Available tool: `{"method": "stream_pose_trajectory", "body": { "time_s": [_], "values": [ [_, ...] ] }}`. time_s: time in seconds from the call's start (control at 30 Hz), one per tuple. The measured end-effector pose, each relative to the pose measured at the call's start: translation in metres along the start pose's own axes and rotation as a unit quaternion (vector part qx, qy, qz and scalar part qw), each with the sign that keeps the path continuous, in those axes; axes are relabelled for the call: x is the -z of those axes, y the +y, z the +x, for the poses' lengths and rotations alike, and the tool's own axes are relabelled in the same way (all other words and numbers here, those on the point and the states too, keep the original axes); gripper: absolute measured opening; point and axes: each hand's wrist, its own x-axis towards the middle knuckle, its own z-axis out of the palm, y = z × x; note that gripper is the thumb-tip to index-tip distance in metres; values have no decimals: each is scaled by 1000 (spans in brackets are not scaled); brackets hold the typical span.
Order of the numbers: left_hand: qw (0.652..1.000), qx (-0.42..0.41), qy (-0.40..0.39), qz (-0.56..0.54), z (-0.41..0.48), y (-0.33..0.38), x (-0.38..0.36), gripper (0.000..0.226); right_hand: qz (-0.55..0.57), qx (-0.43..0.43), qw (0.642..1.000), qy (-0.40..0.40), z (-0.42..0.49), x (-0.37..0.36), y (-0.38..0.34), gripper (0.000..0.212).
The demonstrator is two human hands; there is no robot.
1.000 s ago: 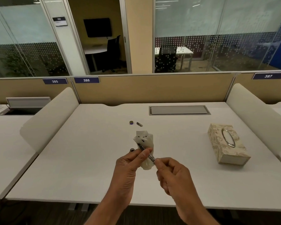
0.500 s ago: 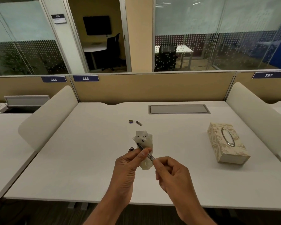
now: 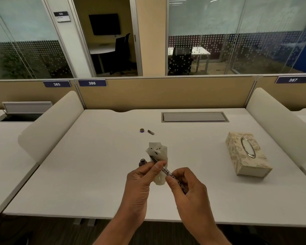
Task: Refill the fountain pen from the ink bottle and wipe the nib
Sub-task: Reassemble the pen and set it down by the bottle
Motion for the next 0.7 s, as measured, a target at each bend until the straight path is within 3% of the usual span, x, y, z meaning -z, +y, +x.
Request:
{"method": "stream_pose_trajectory", "body": {
  "time_s": [0.1, 0.23, 0.57, 0.63, 0.7],
  "values": [
    [1000, 1, 5, 10, 1, -1, -1, 29, 123, -89, 988, -36, 3, 1, -4, 15],
    [1000, -6, 11, 22, 3, -3, 2, 26, 281, -233, 924, -114, 10, 10, -8, 26],
    [1000, 2, 14, 25, 1, -13, 7, 23, 446, -345, 802, -194, 13, 10, 9, 19],
    [999, 6, 16, 28, 0, -15, 8, 23, 445, -347, 803, -192, 12, 7, 13, 20],
    [999, 9, 22, 34, 1, -16, 9, 23, 386, -325, 846, -173, 11, 3, 15, 23]
  ]
}}
